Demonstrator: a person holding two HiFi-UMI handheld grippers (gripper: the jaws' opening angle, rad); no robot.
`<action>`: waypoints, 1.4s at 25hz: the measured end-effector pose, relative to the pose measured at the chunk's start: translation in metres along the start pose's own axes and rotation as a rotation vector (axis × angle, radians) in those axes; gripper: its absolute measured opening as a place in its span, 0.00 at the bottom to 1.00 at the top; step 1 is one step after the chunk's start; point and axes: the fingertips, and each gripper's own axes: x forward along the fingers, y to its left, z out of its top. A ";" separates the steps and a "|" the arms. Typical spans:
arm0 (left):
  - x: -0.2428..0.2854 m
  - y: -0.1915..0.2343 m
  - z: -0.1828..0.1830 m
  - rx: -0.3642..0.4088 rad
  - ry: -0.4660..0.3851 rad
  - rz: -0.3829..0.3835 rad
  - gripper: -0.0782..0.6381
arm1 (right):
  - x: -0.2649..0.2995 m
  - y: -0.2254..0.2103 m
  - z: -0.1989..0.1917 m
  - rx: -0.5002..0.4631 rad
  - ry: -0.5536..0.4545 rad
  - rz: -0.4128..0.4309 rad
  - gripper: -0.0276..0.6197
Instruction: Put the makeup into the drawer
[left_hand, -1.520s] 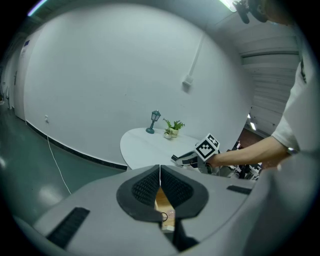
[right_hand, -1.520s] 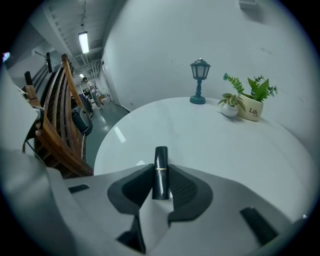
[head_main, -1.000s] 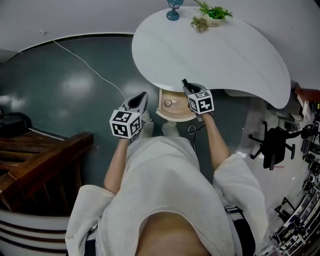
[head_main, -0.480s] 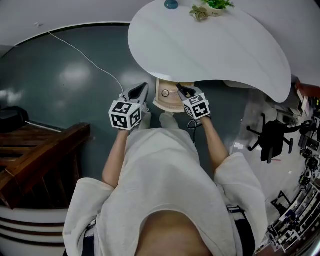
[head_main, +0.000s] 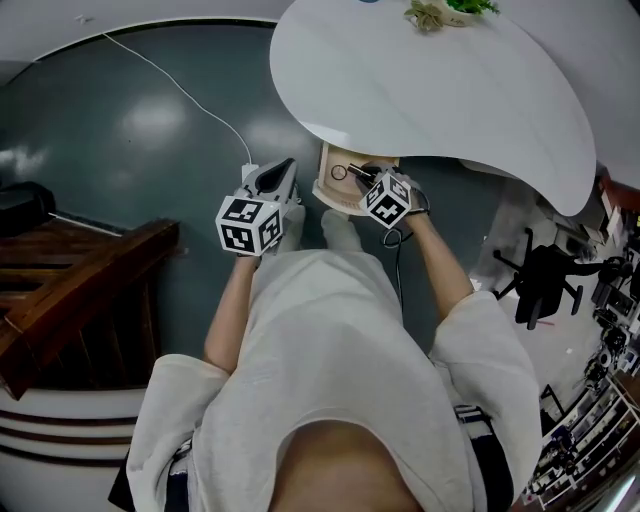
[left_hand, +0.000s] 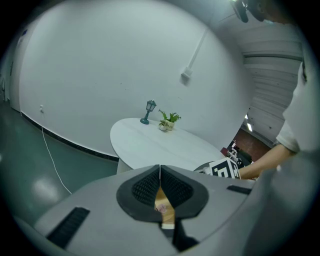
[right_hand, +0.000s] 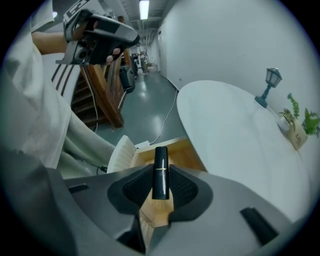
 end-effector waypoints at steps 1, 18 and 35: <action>-0.001 0.003 -0.002 -0.007 0.003 0.006 0.13 | 0.006 0.002 -0.001 -0.047 0.023 0.009 0.19; -0.006 0.040 -0.048 -0.105 0.081 0.070 0.13 | 0.103 0.013 -0.035 -0.306 0.262 0.127 0.19; -0.004 0.068 -0.071 -0.144 0.144 0.100 0.13 | 0.167 0.002 -0.073 -0.275 0.398 0.129 0.19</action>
